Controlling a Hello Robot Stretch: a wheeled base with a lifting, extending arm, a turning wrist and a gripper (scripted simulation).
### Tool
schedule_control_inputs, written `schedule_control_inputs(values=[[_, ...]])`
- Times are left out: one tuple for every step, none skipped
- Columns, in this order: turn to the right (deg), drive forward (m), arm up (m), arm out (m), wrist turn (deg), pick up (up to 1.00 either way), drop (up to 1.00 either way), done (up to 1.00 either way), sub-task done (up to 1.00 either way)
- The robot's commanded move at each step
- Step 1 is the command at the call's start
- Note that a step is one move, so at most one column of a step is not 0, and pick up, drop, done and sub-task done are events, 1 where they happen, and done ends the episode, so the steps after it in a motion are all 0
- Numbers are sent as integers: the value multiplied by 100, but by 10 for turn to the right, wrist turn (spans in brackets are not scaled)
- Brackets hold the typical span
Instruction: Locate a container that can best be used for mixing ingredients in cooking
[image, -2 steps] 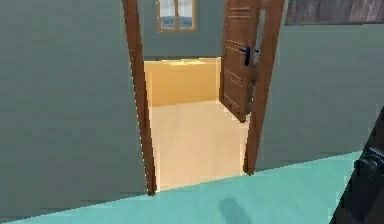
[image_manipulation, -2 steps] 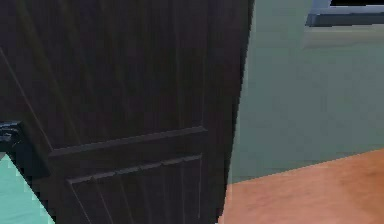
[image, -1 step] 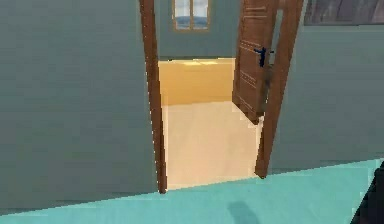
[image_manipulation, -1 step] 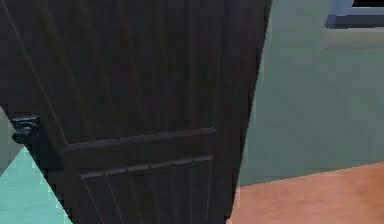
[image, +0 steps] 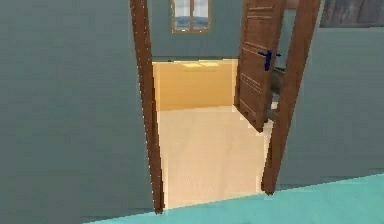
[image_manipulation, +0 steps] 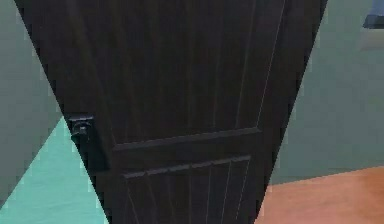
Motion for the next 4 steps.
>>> schedule_control_inputs(values=[[-90, 0, 0, 0, 0, 0, 0, 0, 0], [0, 30, 0, 0, 0, 0, 0, 0, 0], [390, 0, 0, 0, 0, 0, 0, 0, 0], [0, 65, 0, 0, 0, 0, 0, 0, 0]])
